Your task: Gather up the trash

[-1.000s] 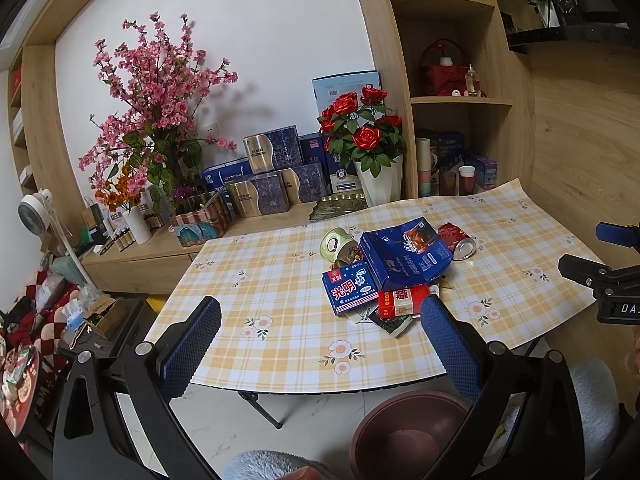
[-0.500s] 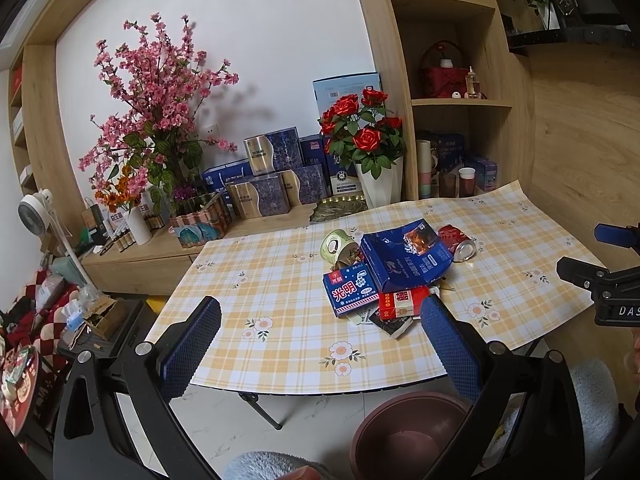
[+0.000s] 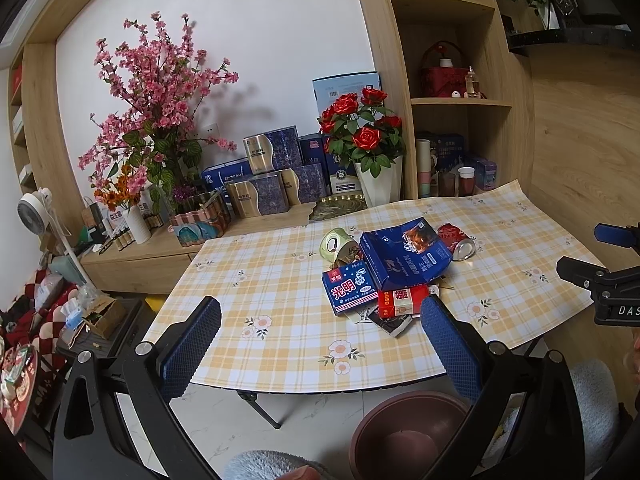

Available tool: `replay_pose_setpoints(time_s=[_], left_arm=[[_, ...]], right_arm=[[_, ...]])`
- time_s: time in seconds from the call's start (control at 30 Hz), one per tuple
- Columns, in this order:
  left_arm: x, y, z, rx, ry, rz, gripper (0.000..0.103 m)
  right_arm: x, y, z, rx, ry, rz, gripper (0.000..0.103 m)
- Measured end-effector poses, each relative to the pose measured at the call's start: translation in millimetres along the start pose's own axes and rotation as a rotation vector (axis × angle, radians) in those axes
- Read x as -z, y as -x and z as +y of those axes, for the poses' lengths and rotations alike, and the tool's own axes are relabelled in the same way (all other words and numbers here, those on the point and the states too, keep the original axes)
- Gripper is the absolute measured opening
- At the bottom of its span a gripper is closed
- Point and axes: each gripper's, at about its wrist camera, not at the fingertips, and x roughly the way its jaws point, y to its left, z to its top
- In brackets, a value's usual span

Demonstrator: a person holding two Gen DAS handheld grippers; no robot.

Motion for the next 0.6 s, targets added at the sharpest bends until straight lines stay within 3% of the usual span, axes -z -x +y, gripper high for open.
replay_pose_setpoints(time_s=[0.6], left_arm=[[6, -11, 0, 0.014, 0.015, 0.022, 0.098]], right_arm=[[10, -13, -3, -0.001, -0.015, 0.030, 0.097]])
